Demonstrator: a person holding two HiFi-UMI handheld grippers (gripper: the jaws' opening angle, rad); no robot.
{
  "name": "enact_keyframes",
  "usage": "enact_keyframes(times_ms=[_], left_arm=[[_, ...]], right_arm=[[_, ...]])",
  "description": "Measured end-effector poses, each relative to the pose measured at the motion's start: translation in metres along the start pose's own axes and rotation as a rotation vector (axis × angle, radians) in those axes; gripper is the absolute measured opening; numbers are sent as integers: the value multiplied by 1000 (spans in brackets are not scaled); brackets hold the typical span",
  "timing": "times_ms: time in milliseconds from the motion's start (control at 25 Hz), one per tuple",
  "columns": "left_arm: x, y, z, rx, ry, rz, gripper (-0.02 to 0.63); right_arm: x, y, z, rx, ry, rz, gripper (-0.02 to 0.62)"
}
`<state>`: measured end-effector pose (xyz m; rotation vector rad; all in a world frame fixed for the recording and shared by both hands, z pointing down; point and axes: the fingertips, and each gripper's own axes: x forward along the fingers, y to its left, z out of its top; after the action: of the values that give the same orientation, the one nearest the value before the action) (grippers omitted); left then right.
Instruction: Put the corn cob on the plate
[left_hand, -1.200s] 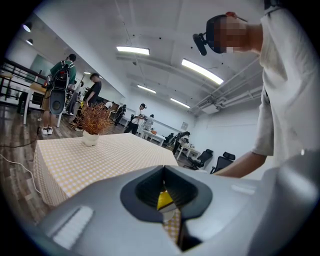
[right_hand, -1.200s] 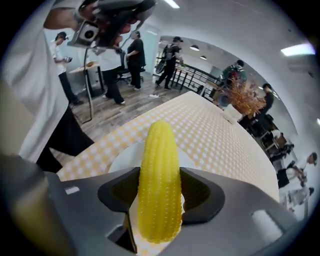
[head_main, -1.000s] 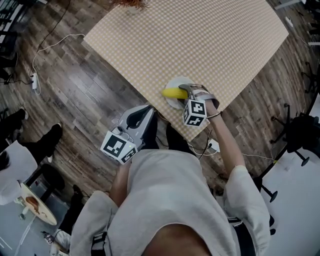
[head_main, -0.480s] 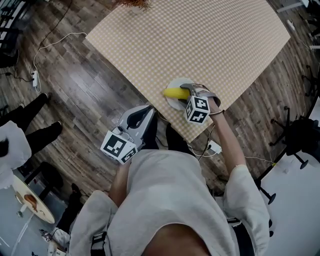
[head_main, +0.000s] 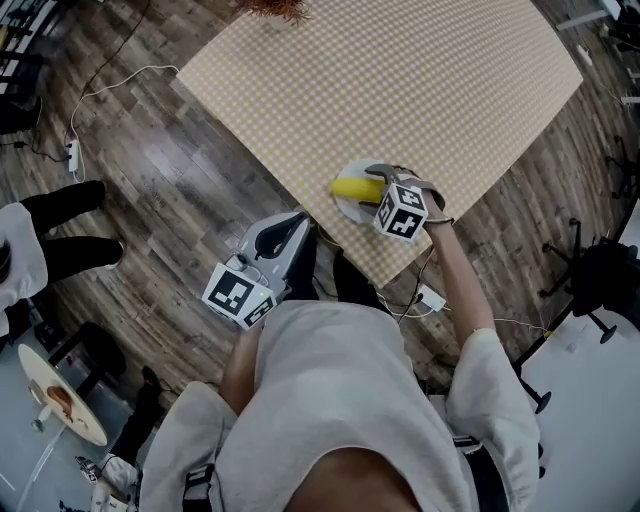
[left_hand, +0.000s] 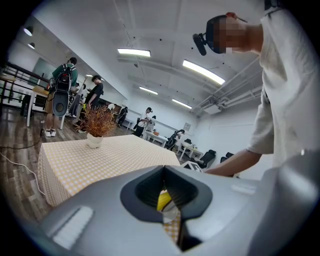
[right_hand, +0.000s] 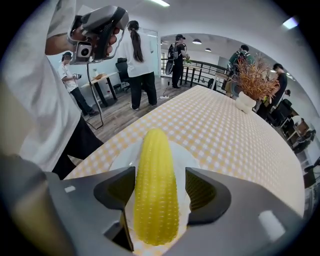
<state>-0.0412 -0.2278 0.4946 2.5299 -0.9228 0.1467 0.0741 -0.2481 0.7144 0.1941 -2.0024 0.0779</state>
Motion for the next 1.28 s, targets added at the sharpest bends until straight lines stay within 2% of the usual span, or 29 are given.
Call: enact_keyframes(times_ms=[240,320,480,720,960,1080,1200,1280], left_arm=[[2,-3,1,7,0,-4,8],[4,-7,0,11,4,-13,8],[7,-14,1,16,2,-22,8],[9,-23,1,30,-3,-22,8],[8,-36,6,52,-14,-17,8],[9,-45,11,71,-33,-14,8],[14,-55,20,95,-48,-15,8],[17,-64,24,109,-56,-17,8]], right_arm=[[-22,-3,11,11,-52,-38,310],[-33,-4,15,21,-85,-71,285],[-48,-13,20,106,-171,-135,165],[-51,-22,8,180,-196,-249,0],[-64,-27,13,177,-217,-312,0],[-79,-35,14,312,-299,-351,0],[-99,-45,13,556,-438,-353,0],[-116,-47,15,729,-585,-317,0]])
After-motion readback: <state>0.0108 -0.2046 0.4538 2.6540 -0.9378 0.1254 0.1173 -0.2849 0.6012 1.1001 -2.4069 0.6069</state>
